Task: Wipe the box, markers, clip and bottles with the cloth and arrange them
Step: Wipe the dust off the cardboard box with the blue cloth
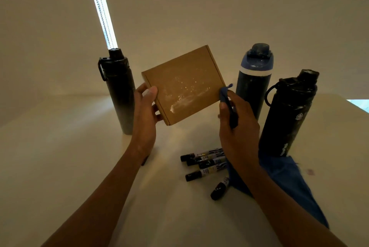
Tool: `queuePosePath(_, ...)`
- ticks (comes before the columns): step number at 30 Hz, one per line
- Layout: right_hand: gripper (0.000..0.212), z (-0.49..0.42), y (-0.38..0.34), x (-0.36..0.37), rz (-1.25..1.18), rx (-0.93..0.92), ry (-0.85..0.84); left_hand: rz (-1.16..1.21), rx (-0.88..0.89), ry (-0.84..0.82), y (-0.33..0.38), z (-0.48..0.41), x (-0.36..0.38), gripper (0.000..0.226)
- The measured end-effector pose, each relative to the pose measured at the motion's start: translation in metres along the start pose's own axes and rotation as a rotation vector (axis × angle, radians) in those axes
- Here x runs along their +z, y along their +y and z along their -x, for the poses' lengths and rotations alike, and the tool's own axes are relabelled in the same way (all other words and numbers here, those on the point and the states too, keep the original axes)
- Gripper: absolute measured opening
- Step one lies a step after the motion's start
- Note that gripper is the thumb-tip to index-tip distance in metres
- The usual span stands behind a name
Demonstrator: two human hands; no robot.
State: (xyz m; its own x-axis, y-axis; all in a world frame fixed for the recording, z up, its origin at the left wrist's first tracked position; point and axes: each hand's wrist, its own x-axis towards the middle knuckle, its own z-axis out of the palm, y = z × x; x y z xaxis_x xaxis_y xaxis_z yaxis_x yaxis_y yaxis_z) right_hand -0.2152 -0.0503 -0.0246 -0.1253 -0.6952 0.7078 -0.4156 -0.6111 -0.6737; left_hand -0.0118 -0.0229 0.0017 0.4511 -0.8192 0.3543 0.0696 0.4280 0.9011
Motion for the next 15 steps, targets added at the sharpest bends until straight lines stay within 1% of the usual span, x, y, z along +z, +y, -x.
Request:
queuePosePath(2,0.036,0.003,-0.001,0.003,0.046,-0.052,-0.007,0.015,0.005,0.018,0.0,-0.003,-0.004,0.064)
queuePosePath(5,0.032,0.006,0.002,0.011,0.079,-0.121,-0.012,0.067,-0.003,0.058,-0.002,-0.005,-0.008,0.067)
queuePosePath(7,0.026,0.007,0.007,0.015,0.074,-0.172,-0.02,0.095,-0.007,0.079,-0.004,-0.006,-0.012,0.066)
queuePosePath(10,0.02,0.011,0.016,0.019,0.066,-0.273,-0.087,0.116,-0.007,0.081,-0.006,-0.008,-0.016,0.063)
queuePosePath(15,0.026,0.019,0.015,0.026,0.086,-0.338,-0.175,0.133,-0.029,0.076,-0.009,-0.009,-0.017,0.062)
